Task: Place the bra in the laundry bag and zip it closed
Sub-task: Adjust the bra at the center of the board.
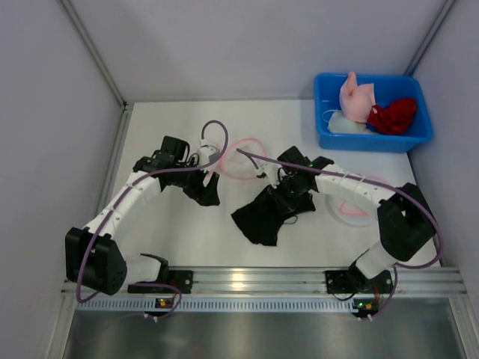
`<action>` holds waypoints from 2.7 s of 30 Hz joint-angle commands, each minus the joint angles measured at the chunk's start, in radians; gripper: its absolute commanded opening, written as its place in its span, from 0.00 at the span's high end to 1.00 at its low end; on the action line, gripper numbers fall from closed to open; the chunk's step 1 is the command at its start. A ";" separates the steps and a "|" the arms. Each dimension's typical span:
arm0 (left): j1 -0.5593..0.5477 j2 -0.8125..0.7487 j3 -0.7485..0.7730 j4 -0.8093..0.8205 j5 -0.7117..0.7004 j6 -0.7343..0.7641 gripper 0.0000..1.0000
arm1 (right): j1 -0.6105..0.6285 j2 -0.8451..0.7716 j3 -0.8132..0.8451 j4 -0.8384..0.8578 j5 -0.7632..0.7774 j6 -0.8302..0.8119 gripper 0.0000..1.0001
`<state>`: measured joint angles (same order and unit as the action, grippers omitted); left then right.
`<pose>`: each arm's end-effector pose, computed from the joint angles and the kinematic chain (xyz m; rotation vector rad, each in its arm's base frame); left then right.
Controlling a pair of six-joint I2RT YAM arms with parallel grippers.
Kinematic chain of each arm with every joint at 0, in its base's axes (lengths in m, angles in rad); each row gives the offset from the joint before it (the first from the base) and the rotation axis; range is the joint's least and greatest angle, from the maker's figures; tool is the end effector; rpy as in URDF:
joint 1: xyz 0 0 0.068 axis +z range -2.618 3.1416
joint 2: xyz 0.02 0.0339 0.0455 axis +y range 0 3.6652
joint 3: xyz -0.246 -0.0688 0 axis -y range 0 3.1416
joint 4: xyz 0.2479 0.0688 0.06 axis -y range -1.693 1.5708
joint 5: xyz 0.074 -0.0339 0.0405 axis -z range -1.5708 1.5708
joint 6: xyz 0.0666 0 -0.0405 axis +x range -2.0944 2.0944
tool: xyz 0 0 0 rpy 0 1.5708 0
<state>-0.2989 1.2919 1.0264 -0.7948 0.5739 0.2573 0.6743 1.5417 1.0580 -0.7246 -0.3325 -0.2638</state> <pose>0.2481 -0.1143 0.2295 0.8870 2.3931 -0.7646 0.2276 0.2098 0.1692 -1.3431 2.4598 0.5648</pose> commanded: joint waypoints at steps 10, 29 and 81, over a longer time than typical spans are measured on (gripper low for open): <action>0.003 -0.085 -0.072 0.031 0.041 0.033 0.16 | -0.038 -0.026 0.121 0.024 -0.002 0.000 0.52; 0.004 -0.046 -0.045 0.032 0.044 0.037 0.16 | -0.499 0.196 0.247 0.034 -0.233 0.073 0.49; 0.050 -0.151 -0.086 0.031 0.053 -0.050 0.15 | 0.179 -0.017 0.065 0.123 -0.065 0.123 0.72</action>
<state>-0.2539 1.1778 0.9531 -0.7925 0.5884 0.1928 0.8227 1.5280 1.0992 -0.6586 -0.4038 -0.1436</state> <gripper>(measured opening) 0.845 0.263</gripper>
